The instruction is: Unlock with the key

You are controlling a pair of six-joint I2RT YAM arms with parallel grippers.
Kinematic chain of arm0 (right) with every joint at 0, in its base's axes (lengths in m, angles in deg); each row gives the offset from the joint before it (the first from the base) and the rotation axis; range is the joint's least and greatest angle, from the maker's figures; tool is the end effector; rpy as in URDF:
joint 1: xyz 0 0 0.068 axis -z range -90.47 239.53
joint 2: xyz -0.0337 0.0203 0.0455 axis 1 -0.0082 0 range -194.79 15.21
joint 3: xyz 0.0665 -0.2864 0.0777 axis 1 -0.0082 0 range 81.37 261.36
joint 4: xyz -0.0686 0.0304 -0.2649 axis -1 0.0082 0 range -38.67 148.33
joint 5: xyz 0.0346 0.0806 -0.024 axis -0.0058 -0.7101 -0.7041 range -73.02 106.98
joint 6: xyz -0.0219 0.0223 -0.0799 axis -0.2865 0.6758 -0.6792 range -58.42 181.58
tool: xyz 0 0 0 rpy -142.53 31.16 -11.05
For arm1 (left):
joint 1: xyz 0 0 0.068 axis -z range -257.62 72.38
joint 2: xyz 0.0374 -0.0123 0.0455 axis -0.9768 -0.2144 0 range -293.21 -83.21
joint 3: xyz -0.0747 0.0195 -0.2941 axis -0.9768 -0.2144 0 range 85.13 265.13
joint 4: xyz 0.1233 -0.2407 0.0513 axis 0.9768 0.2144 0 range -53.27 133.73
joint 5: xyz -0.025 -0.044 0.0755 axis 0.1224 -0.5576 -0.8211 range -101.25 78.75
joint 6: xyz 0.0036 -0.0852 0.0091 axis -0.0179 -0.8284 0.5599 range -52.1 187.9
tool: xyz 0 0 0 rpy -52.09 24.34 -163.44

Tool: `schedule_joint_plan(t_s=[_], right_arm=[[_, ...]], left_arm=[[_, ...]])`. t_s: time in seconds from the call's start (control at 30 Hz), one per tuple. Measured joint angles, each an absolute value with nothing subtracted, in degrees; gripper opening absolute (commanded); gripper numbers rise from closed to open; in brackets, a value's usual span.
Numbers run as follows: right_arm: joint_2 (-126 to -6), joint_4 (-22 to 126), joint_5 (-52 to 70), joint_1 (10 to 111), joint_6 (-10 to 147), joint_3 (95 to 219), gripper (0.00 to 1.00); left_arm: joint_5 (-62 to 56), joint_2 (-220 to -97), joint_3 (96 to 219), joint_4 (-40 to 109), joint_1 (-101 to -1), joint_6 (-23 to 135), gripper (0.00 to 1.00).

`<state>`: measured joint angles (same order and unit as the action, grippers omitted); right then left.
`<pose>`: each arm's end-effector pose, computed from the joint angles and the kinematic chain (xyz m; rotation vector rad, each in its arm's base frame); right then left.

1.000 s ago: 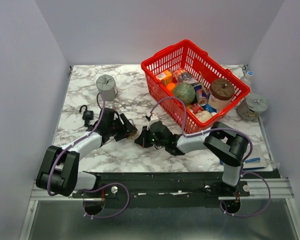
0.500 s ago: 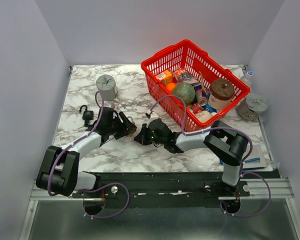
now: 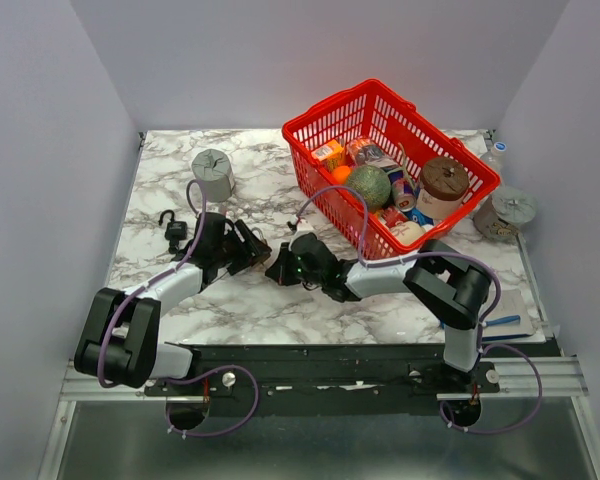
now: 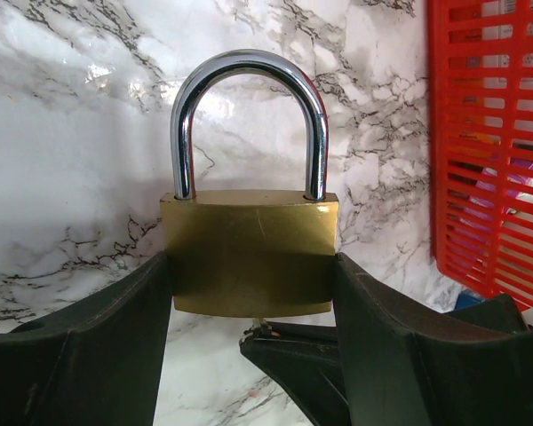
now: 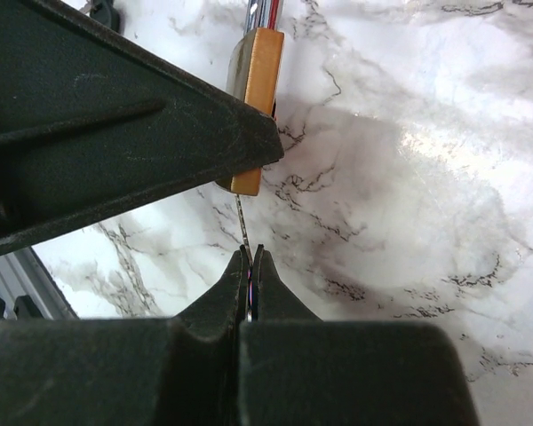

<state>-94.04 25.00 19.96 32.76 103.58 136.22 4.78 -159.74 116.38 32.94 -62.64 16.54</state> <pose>0.2497 0.3739 0.1466 -0.2508 2.2045 0.9729 0.2712 -0.0941 0.1622 -0.6125 2.3585 -0.8860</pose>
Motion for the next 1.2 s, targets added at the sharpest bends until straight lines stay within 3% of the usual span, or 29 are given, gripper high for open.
schedule_joint_plan(t_s=[1.2], right_arm=[[-96.7,28.7,22.6,33.5,100.3,142.2,0.01]], left_arm=[[2.4,-160.8,115.5,26.8,-63.5,15.1,0.00]])
